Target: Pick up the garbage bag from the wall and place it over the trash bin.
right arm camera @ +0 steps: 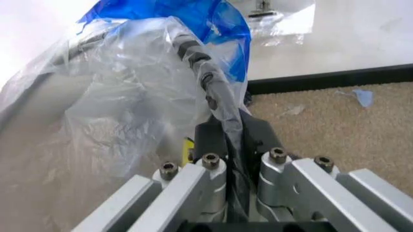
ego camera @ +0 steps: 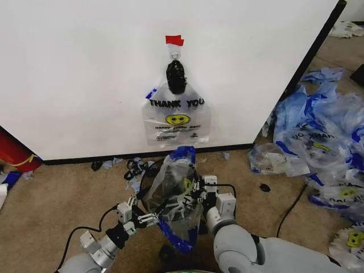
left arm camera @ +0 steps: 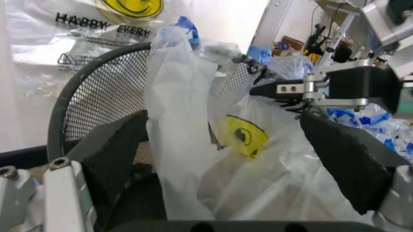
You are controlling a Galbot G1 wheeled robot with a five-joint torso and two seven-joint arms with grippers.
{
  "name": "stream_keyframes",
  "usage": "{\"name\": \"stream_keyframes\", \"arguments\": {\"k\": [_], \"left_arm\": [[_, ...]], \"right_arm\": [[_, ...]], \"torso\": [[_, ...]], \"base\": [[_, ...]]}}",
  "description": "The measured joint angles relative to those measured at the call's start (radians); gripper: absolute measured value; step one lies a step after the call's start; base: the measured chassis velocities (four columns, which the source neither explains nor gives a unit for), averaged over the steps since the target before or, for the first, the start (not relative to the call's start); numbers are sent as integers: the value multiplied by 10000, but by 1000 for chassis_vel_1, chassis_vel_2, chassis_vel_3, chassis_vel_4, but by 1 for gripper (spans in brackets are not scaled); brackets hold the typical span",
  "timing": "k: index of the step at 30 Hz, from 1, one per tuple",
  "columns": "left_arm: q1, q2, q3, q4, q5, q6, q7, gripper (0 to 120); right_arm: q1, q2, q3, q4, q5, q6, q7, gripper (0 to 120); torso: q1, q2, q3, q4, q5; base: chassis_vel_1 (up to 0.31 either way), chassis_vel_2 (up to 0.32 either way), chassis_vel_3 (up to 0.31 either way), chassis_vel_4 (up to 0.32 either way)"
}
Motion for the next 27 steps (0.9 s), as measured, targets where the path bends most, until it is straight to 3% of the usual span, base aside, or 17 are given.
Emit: {"name": "stream_keyframes", "arguments": {"k": [8,16,19,25,27], "left_arm": [[25,-87,-62,12,14,-16,-34,86],[146,-226,-269,31,63,-37,-35,54],[172,-259,-291,40,69,-60,-29,48],[202,-397,-359,105,93,-158,-11,19],[204,-410,-362,116,94,-162,-8,18]], "right_arm": [[-91,-35,-41,185,-186,10,-52,1],[-402,-107,38,198,-542,98,-176,1],[-480,-109,64,198,-615,123,-207,1],[-836,-248,228,207,-823,291,-456,1],[-872,-264,240,215,-829,304,-475,1]], "torso": [[0,0,0,0,0],[0,0,0,0,1],[0,0,0,0,1],[0,0,0,0,1],[0,0,0,0,1]], "base": [[0,0,0,0],[0,0,0,0],[0,0,0,0],[0,0,0,0],[0,0,0,0]]}}
